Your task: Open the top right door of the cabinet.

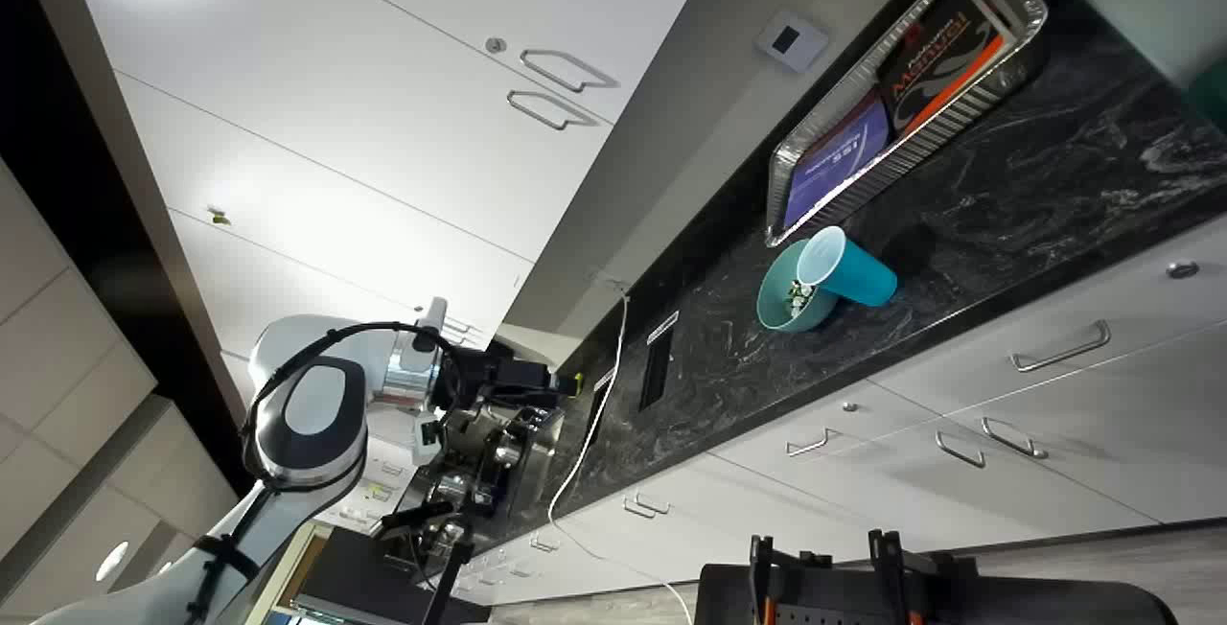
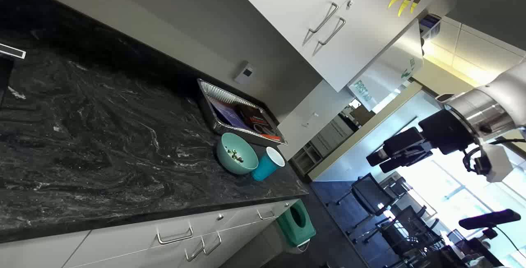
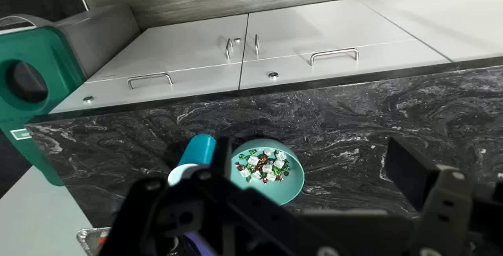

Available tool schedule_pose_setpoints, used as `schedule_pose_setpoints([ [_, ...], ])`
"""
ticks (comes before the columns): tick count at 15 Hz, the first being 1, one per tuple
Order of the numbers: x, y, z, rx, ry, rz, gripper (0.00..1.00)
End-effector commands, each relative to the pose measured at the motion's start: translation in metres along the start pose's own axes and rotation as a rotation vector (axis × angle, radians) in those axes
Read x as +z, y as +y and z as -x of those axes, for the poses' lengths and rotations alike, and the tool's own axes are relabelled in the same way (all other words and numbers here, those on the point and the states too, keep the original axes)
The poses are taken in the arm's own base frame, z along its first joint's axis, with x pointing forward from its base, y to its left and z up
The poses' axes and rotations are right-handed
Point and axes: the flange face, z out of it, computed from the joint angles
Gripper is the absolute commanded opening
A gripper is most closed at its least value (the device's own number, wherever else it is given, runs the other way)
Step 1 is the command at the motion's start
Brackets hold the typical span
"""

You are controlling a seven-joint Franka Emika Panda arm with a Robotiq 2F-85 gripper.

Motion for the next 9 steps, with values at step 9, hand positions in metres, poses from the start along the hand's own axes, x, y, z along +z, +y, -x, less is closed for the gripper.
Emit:
schedule_pose_setpoints([
  [9, -0.02, -0.002, -0.01, 0.003, 0.143, -0.017, 1.0],
])
